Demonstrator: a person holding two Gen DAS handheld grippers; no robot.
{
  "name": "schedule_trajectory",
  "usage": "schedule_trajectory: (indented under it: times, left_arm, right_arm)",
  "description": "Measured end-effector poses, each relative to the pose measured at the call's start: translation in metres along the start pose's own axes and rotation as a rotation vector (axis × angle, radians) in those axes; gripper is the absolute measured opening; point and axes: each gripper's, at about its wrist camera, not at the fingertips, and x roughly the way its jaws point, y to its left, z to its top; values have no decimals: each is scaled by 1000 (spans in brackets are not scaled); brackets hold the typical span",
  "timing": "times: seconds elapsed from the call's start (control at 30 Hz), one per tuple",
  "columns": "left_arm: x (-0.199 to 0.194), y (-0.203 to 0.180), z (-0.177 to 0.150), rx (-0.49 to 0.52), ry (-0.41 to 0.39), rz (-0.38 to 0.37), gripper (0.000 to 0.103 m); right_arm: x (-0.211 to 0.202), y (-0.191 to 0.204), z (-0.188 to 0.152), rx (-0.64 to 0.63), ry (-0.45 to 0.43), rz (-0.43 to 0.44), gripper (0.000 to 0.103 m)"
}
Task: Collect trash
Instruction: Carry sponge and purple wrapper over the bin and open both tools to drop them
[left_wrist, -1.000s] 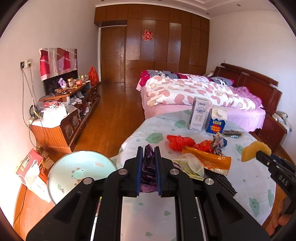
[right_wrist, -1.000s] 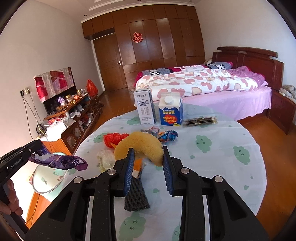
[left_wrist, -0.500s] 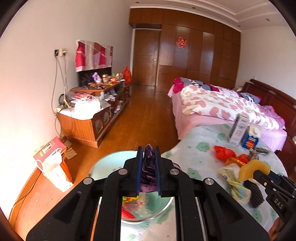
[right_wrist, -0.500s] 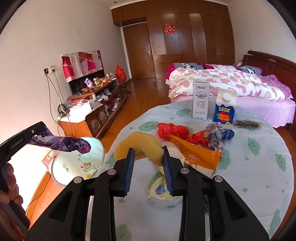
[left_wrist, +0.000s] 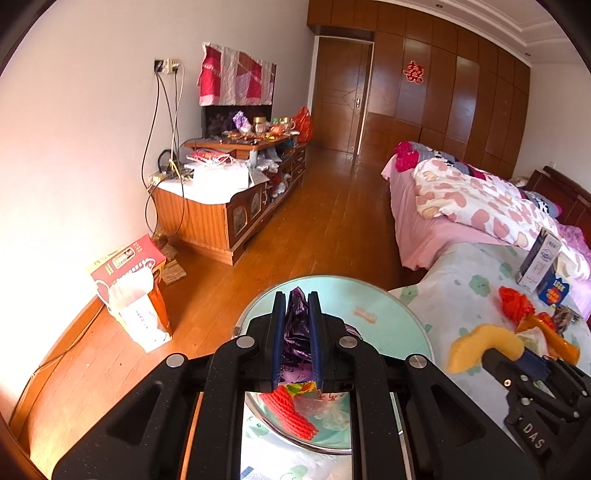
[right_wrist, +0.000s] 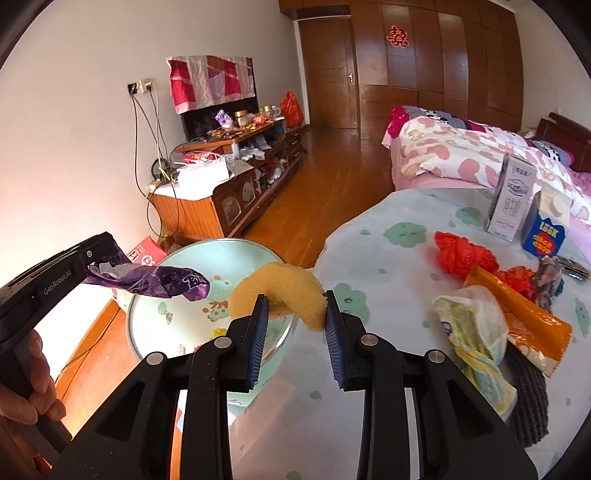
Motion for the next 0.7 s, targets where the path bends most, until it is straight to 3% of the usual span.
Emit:
schedule_trajectory:
  times: [0.4,0.7]
  left_arm:
    - [24,15,-10,-13,65,46,12]
    - [26,18,-10,-16,80,70,21]
  right_arm:
    - [48,30,1,-37,97,39,34]
    - [57,30,-1,-28,123,56,55]
